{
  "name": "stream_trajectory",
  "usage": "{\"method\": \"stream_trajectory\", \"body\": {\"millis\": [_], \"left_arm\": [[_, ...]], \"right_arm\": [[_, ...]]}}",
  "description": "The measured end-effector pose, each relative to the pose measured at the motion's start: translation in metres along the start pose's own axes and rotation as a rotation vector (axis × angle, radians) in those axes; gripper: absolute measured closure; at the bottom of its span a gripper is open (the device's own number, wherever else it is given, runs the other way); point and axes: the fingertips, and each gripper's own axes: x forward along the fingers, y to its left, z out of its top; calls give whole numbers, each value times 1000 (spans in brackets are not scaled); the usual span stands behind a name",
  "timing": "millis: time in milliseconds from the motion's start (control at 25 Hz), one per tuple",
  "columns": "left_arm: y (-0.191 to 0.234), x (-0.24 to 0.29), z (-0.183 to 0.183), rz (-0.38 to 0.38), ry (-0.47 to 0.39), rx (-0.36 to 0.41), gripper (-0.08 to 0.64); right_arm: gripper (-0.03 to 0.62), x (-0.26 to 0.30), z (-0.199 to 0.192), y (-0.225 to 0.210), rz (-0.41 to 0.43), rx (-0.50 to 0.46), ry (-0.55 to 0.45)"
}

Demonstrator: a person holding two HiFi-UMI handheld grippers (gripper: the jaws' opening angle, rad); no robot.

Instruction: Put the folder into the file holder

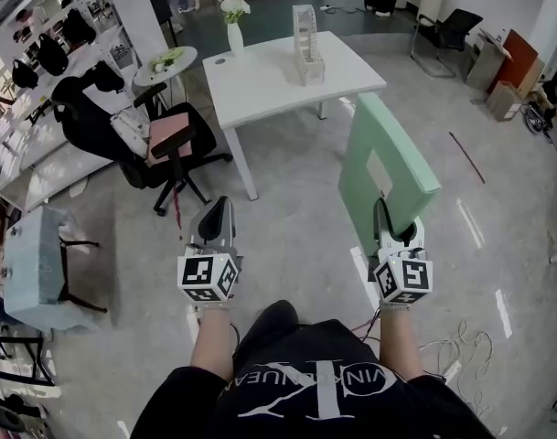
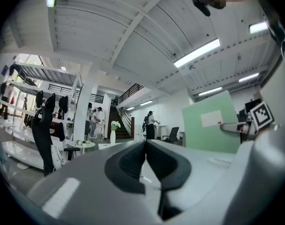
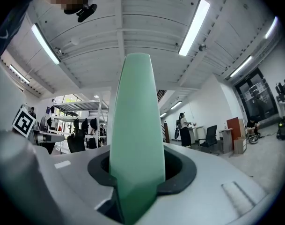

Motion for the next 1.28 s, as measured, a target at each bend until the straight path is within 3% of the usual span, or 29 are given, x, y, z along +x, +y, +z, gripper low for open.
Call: {"method": "stream_trajectory", "body": {"millis": [480, 680, 1280], "left_arm": [[-3, 20, -7, -16, 18, -10, 560], [-6, 59, -18, -49, 29, -18, 560], [43, 219, -29, -55, 43, -40, 560]], "right_arm": [[410, 9, -3, -13, -10, 21, -3], [407, 36, -14, -28, -25, 17, 14], [410, 186, -39, -64, -59, 15, 60]]}}
